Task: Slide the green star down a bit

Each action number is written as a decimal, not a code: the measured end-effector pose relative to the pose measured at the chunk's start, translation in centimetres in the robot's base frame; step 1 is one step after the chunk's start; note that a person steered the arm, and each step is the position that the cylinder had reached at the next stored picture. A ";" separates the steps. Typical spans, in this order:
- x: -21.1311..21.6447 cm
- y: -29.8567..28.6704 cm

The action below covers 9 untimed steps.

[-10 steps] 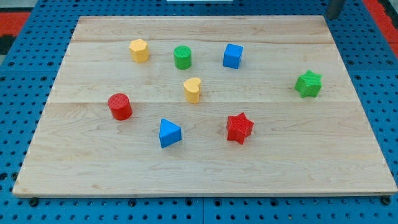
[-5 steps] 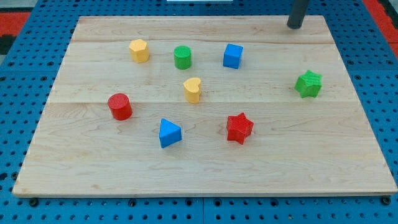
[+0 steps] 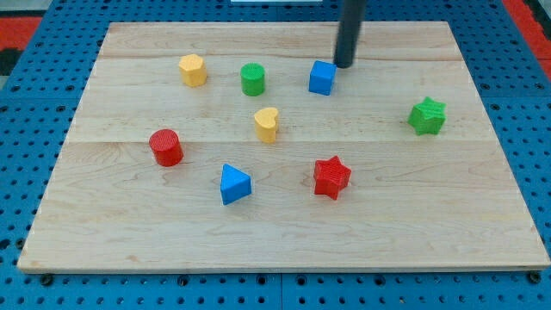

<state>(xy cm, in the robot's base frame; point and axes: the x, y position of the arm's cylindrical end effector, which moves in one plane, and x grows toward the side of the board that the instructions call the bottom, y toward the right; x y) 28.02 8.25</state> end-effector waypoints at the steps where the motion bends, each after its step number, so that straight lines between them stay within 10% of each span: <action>1: -0.3 4.9; 2: 2.4 13.2; 3: 9.6 9.3; 5: 7.3 13.3; 6: 15.5 15.5; 9: 22.5 11.4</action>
